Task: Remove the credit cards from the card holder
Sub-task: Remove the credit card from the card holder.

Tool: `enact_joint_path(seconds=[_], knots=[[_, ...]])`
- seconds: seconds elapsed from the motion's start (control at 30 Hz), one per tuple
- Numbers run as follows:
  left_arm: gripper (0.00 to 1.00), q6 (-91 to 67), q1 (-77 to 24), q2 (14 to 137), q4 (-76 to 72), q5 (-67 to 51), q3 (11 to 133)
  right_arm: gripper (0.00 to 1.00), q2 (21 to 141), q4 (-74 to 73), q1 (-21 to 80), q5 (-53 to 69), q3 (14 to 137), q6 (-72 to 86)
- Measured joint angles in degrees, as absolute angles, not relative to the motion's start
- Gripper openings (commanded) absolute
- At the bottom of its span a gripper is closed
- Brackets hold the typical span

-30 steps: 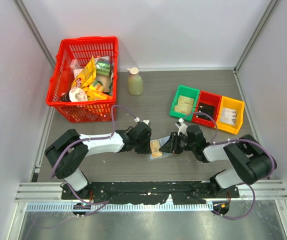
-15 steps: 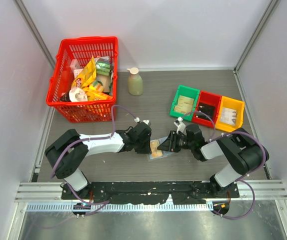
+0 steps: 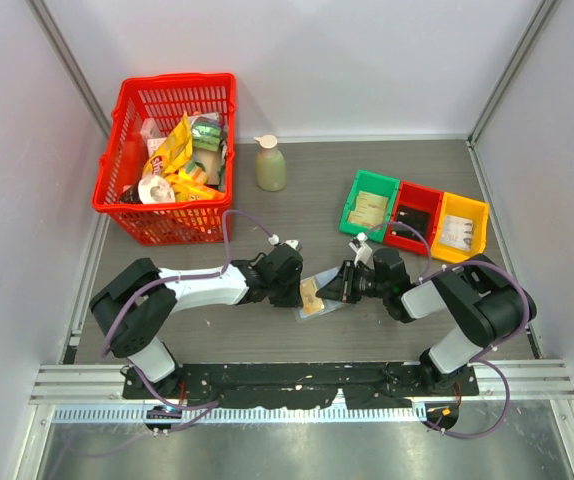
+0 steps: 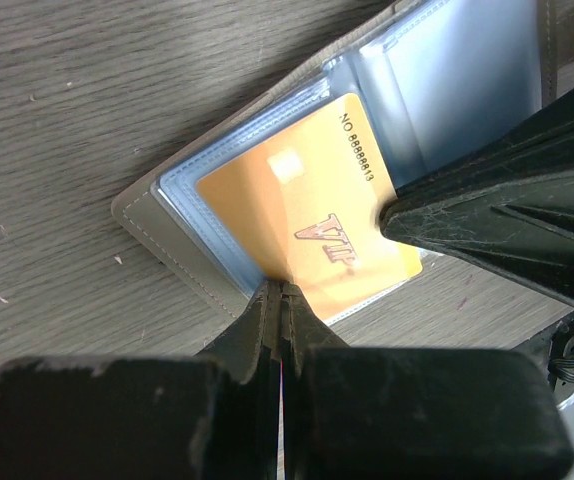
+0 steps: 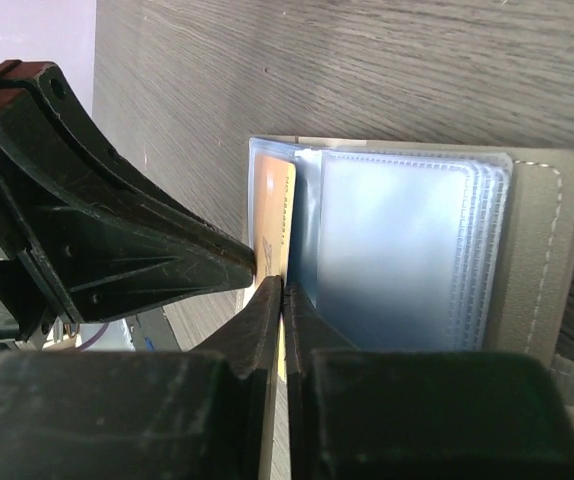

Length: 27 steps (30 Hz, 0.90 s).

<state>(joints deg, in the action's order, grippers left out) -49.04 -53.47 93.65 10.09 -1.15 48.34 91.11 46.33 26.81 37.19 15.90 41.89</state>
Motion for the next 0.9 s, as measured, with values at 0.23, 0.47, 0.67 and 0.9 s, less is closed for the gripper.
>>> enact_joint_path(seconds=[0.23,0.47,0.67,0.9], knots=[[0.00,-49.04,-53.47,93.69,10.00,-1.23,48.34,0.01,90.50,46.39,25.91,38.81,15.46,41.98],[0.00,-49.06,-53.47,93.84,9.63,-1.50,48.34,0.01,89.71,45.30,24.51,39.77,14.98,41.47],[0.00,-49.06,-53.47,93.86,9.61,-1.54,48.34,0.01,87.07,41.36,23.11,39.77,14.98,39.11],[0.15,-49.15,-53.47,93.80,9.30,-1.56,48.23,0.01,85.36,37.47,22.63,39.68,14.98,37.04]])
